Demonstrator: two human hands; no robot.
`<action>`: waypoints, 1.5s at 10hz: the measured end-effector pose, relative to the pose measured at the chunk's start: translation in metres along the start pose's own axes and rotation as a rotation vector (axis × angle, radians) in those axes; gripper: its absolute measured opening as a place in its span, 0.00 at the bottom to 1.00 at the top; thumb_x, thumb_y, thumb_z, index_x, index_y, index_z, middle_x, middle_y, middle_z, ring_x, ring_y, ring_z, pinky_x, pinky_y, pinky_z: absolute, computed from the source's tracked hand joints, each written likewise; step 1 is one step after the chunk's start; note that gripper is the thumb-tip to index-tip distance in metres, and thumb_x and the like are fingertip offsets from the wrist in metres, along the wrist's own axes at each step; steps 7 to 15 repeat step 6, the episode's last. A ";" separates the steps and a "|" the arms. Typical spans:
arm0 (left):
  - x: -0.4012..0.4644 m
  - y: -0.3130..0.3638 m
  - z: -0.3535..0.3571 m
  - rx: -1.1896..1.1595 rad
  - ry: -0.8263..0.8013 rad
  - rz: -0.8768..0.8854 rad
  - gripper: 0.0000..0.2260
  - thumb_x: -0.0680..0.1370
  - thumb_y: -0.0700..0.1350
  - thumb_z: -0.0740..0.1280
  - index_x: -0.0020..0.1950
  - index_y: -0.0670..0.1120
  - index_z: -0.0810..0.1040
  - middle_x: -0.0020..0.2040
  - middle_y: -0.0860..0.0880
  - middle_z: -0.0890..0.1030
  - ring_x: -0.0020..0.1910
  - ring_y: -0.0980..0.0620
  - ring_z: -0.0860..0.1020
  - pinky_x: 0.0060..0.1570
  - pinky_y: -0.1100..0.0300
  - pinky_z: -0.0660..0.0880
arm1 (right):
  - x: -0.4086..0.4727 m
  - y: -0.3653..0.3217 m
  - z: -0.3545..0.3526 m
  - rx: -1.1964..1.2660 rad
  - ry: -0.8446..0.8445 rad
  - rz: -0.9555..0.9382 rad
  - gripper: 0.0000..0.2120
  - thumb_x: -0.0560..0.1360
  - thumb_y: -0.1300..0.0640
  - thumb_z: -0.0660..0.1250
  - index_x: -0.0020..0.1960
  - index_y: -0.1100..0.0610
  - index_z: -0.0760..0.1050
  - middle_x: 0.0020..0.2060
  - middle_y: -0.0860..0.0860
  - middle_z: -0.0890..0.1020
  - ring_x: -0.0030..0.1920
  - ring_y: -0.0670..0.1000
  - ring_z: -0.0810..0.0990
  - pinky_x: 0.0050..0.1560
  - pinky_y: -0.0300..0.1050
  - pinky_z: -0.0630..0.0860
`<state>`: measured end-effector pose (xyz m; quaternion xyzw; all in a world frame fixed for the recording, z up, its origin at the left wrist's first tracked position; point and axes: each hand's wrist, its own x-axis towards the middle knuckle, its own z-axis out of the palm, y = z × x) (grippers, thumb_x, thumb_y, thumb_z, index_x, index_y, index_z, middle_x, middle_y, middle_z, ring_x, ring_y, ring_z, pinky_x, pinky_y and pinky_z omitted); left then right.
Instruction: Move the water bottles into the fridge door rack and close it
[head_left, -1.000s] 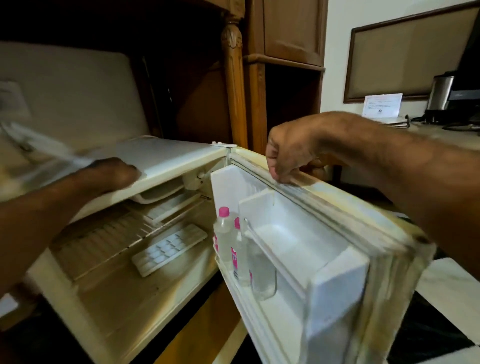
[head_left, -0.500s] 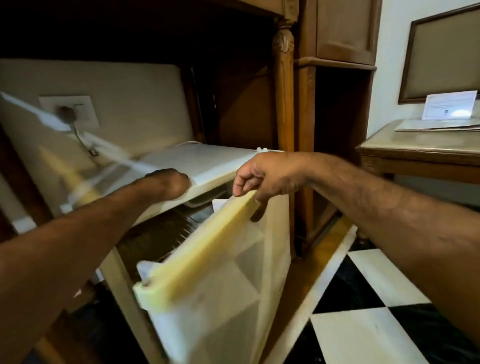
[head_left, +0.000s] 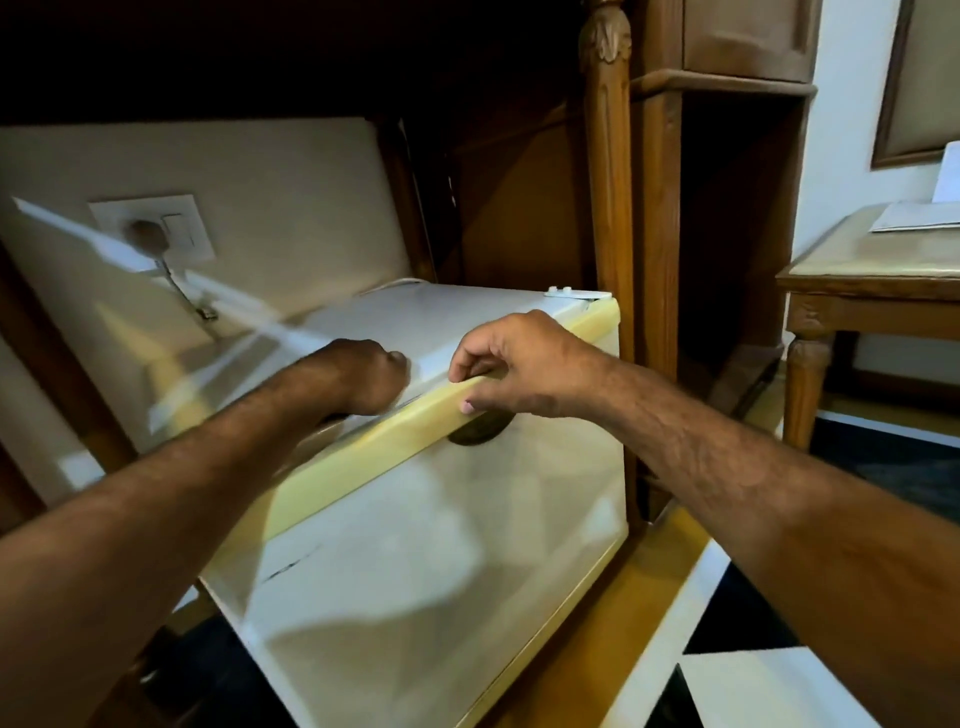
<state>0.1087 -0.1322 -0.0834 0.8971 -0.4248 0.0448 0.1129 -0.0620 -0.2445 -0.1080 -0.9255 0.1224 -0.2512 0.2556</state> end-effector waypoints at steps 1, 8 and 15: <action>0.007 -0.009 0.009 -0.013 0.022 0.041 0.09 0.79 0.45 0.54 0.46 0.42 0.69 0.49 0.40 0.78 0.46 0.40 0.75 0.47 0.50 0.73 | -0.005 0.027 0.008 -0.234 0.008 -0.019 0.29 0.71 0.35 0.68 0.68 0.46 0.74 0.69 0.46 0.76 0.68 0.49 0.72 0.69 0.52 0.68; -0.031 0.033 -0.053 0.123 -0.181 0.229 0.44 0.70 0.71 0.52 0.74 0.39 0.62 0.75 0.34 0.59 0.75 0.37 0.50 0.74 0.47 0.47 | 0.001 0.020 -0.062 -0.333 -0.065 -0.001 0.40 0.79 0.32 0.46 0.80 0.58 0.47 0.81 0.54 0.47 0.80 0.52 0.39 0.77 0.57 0.43; -0.031 0.033 -0.053 0.123 -0.181 0.229 0.44 0.70 0.71 0.52 0.74 0.39 0.62 0.75 0.34 0.59 0.75 0.37 0.50 0.74 0.47 0.47 | 0.001 0.020 -0.062 -0.333 -0.065 -0.001 0.40 0.79 0.32 0.46 0.80 0.58 0.47 0.81 0.54 0.47 0.80 0.52 0.39 0.77 0.57 0.43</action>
